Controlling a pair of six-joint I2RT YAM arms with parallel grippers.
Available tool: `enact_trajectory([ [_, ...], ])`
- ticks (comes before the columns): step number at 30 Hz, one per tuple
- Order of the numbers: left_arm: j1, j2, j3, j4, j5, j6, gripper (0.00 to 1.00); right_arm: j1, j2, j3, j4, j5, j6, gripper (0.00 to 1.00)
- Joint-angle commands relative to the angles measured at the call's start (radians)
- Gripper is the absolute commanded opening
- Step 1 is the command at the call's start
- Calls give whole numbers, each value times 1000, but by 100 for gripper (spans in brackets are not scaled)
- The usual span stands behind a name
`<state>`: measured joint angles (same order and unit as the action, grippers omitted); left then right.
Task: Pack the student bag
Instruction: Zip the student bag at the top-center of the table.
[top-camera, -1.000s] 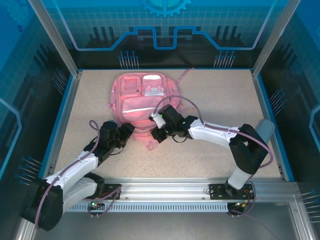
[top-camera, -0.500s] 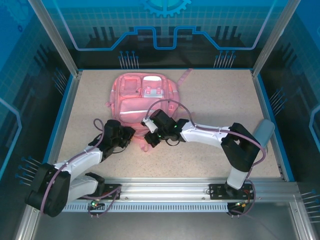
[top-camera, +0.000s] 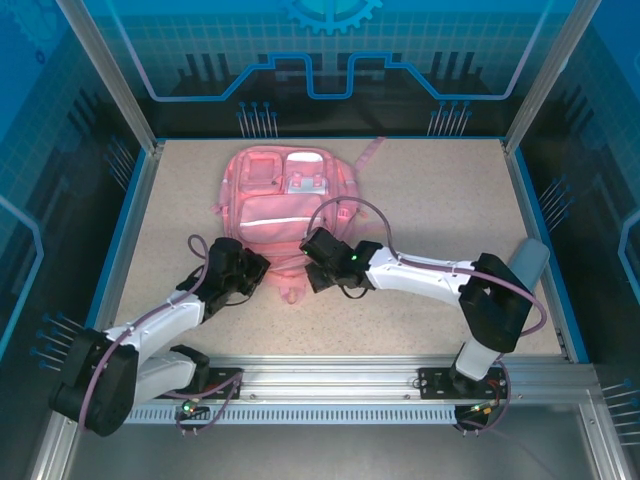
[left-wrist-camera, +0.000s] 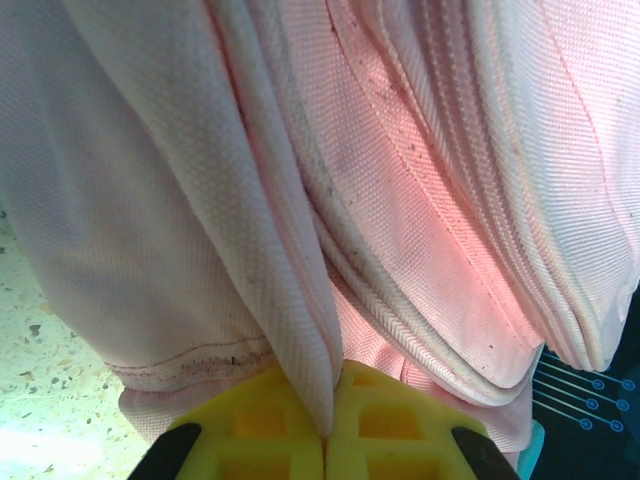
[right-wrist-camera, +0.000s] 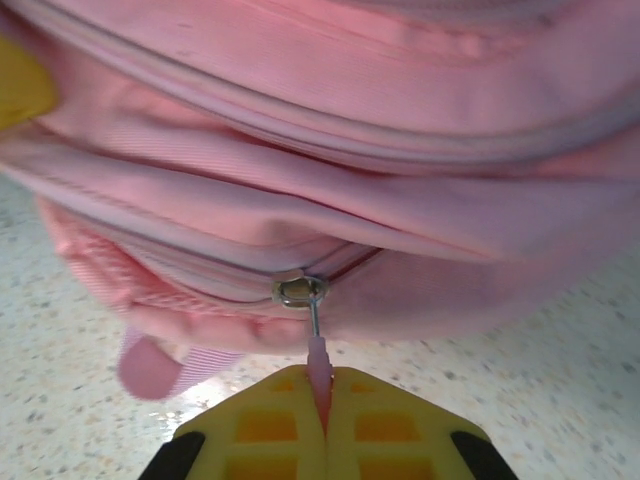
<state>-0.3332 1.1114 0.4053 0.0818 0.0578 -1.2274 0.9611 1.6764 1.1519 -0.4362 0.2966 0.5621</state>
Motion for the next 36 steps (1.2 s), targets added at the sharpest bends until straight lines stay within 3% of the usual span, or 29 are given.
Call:
enact_trajectory([
  [1,10,-33,29,-51,-71,48,0,-45,-37,-9,-208,202,124,0],
  [4,10,-55,32,-77,-73,58,0,-94,-37,-11,-190,205,106,0],
  [9,13,-101,37,-139,-73,86,0,-195,-12,-3,-75,172,-65,0],
  [14,18,-149,37,-217,-53,115,0,-345,29,3,84,6,-237,0],
  [19,28,-178,38,-287,-10,154,0,-470,99,46,183,-166,-292,0],
  [29,37,-200,43,-308,57,190,0,-542,193,137,151,-188,-307,1],
  [31,38,-191,56,-296,84,217,0,-544,168,138,122,-232,-320,12],
  [32,37,-187,70,-306,95,234,8,-544,150,136,106,-256,-328,19],
  [34,37,-178,110,-342,108,275,40,-545,97,118,73,-319,-341,38],
  [36,38,-175,156,-394,112,326,58,-546,30,78,64,-371,-340,52],
])
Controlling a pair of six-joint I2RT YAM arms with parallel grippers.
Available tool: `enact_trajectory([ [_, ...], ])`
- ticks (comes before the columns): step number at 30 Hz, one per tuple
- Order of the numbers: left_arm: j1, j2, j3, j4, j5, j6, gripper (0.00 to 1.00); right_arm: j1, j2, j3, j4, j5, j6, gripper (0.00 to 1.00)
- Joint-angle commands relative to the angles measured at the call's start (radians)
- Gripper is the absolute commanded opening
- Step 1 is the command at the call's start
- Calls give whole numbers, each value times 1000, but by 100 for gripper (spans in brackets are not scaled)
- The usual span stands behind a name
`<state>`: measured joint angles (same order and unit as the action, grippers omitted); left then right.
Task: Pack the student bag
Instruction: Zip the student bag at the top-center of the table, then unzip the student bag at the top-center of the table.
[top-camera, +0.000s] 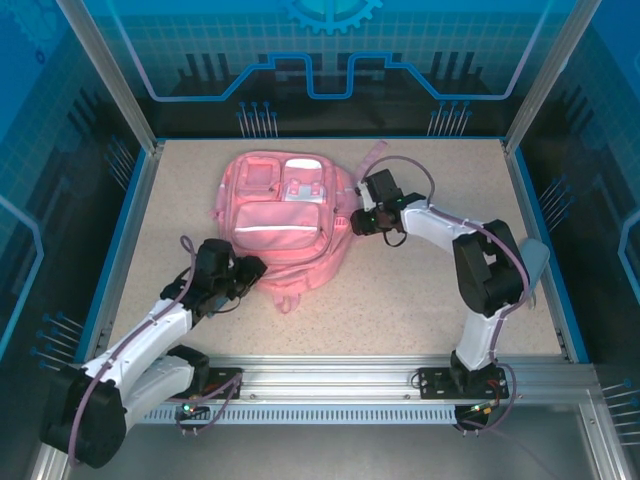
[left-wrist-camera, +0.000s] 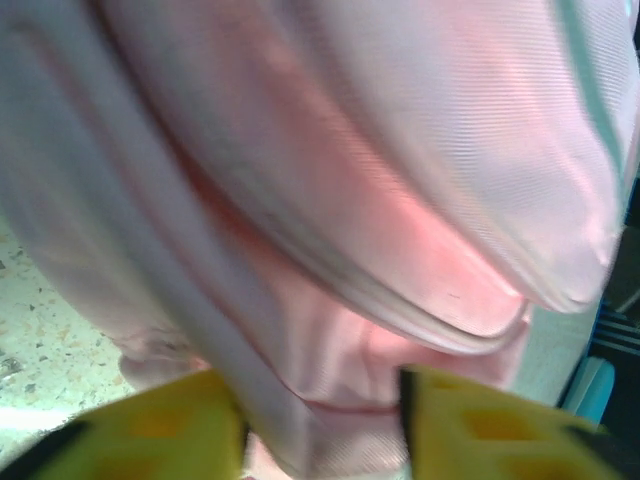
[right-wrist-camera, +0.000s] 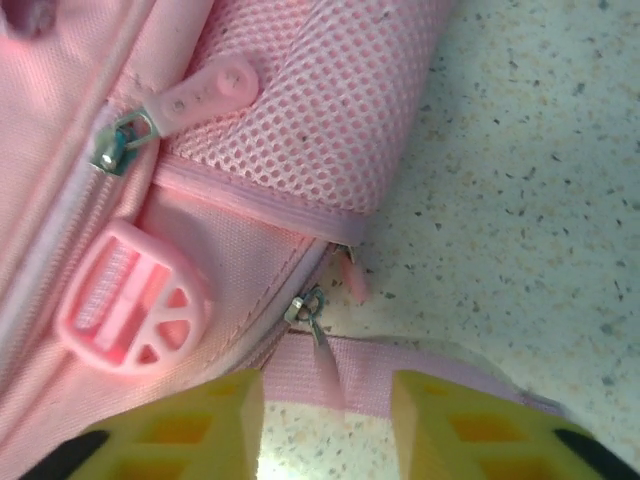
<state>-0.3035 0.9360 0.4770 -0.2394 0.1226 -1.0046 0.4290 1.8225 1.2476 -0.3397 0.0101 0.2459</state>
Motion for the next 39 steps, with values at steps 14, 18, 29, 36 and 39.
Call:
enact_trajectory([
  [14,-189,263,560,-421,-133,645,89,-45,-442,-244,-1,-158,108,93],
  [18,-265,393,645,-449,-249,778,89,-64,-468,-265,-10,-142,110,93],
  [29,-385,767,894,-502,-518,949,78,-156,-525,-356,-1,-197,137,93],
  [36,-408,946,1014,-570,-658,912,74,-186,-515,-355,10,-235,150,93],
  [39,-408,970,1016,-580,-676,905,68,-189,-501,-339,-2,-238,156,92],
])
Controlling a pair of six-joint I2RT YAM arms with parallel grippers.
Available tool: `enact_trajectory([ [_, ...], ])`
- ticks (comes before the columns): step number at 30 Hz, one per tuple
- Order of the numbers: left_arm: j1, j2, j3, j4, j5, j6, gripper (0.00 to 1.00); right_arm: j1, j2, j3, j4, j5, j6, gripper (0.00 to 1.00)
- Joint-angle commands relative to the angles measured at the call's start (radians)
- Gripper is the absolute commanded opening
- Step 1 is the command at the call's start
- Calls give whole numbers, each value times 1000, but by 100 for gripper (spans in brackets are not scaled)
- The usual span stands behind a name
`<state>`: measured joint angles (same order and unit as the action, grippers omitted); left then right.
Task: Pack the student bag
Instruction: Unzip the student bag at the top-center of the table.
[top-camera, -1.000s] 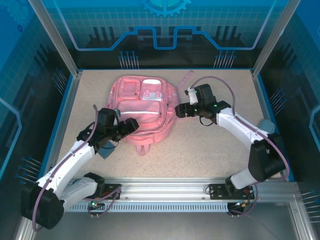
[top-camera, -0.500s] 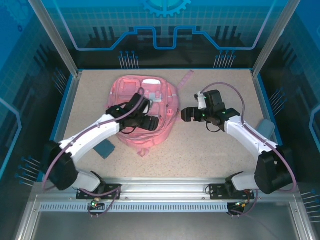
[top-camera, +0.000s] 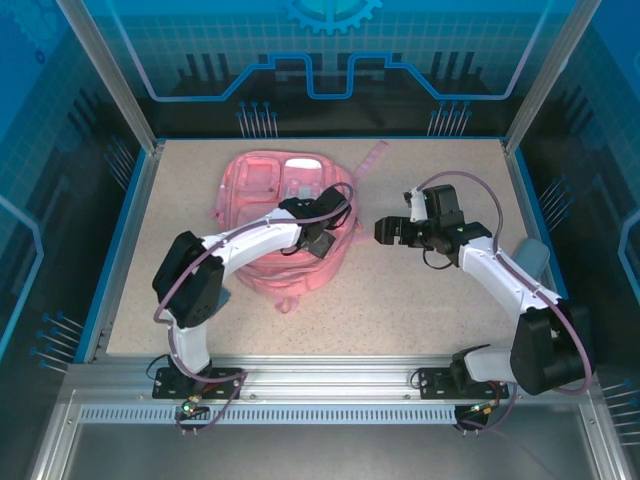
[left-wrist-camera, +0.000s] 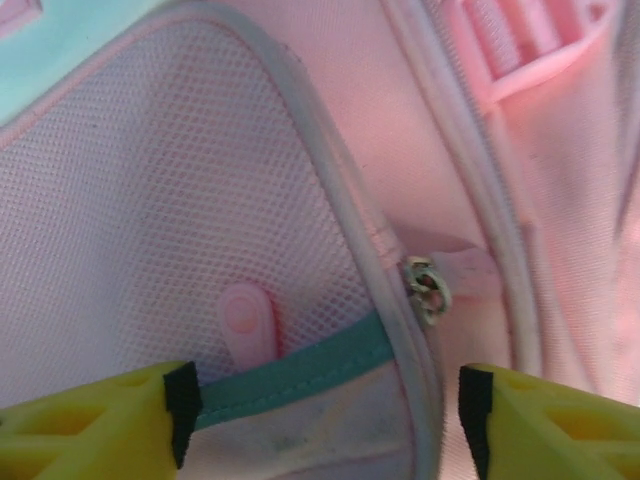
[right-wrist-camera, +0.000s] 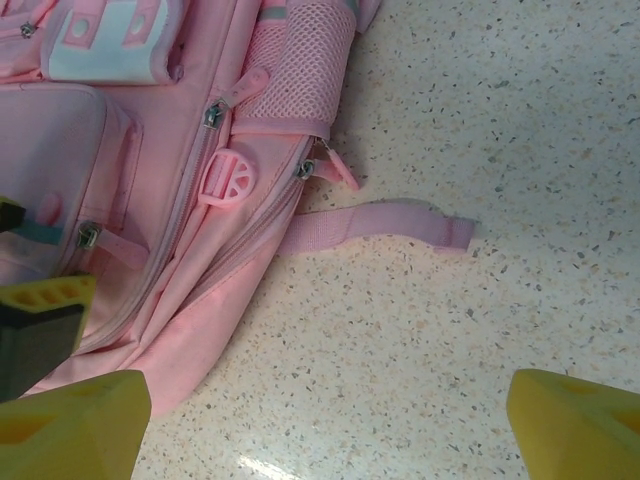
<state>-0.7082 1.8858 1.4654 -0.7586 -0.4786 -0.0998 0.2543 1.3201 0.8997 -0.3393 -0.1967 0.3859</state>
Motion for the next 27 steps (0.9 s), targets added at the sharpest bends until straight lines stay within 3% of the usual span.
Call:
enact_trajectory([
  [1,-2,22,22,-56,-69,2,65,-15,3,11,-3,-33,19,92],
  [6,-2,-18,-3,-50,-68,2,36,-10,19,35,-4,-70,35,92],
  [12,-1,-232,-130,33,9,61,15,38,176,178,-19,-149,-2,88],
  [20,-2,-495,-351,229,217,144,13,115,443,417,10,-359,-22,82],
  [27,0,-528,-409,272,202,128,13,145,597,496,9,-441,-27,70],
])
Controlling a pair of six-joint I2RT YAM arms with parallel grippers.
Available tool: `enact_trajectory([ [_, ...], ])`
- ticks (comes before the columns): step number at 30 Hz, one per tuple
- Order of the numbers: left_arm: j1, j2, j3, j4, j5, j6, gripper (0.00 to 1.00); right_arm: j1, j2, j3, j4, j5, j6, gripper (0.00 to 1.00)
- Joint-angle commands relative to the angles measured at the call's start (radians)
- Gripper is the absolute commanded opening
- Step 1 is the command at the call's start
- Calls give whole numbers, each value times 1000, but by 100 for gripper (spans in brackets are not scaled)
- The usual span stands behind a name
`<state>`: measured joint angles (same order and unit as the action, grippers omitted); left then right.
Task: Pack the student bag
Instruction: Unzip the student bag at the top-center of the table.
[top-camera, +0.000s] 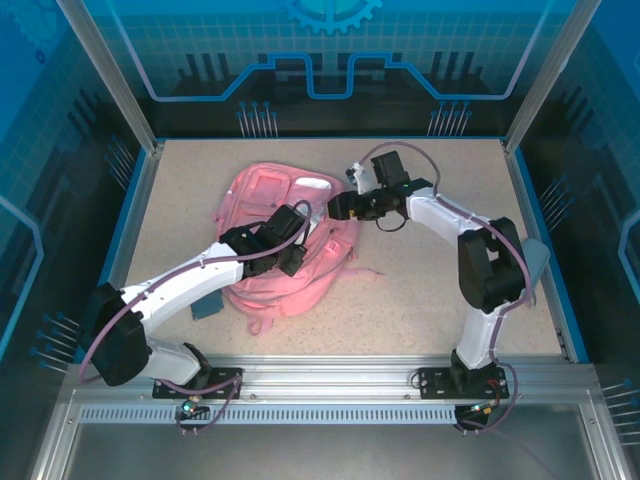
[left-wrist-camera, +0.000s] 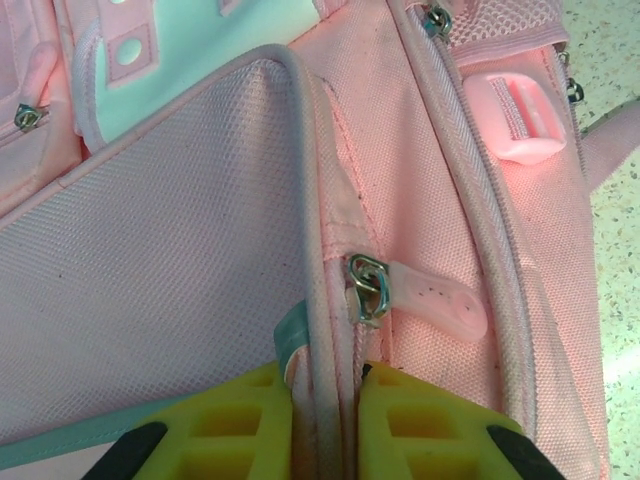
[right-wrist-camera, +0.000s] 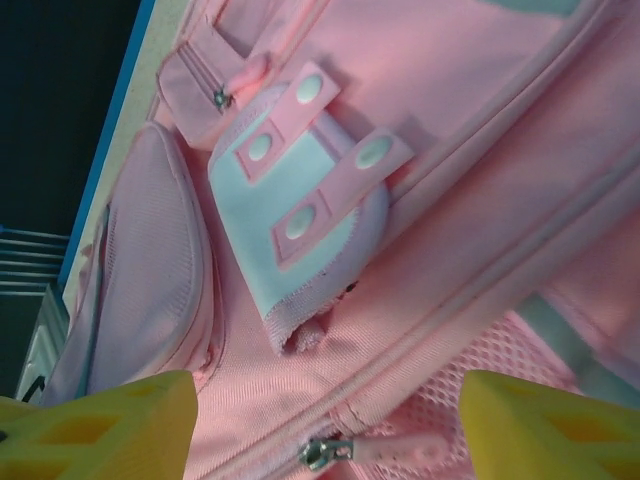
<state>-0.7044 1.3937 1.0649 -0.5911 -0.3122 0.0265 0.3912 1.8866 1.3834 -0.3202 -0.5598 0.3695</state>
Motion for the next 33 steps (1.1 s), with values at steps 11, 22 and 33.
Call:
enact_trajectory([
  [11,0,-35,-19,135,43,-7,12,-6,91,-21,-57,-190,-96,86],
  [22,11,-23,-16,137,29,-36,11,-12,53,-78,-38,-260,-142,81],
  [33,14,-8,-10,142,45,-37,11,-25,-25,-143,-18,-240,-154,44],
])
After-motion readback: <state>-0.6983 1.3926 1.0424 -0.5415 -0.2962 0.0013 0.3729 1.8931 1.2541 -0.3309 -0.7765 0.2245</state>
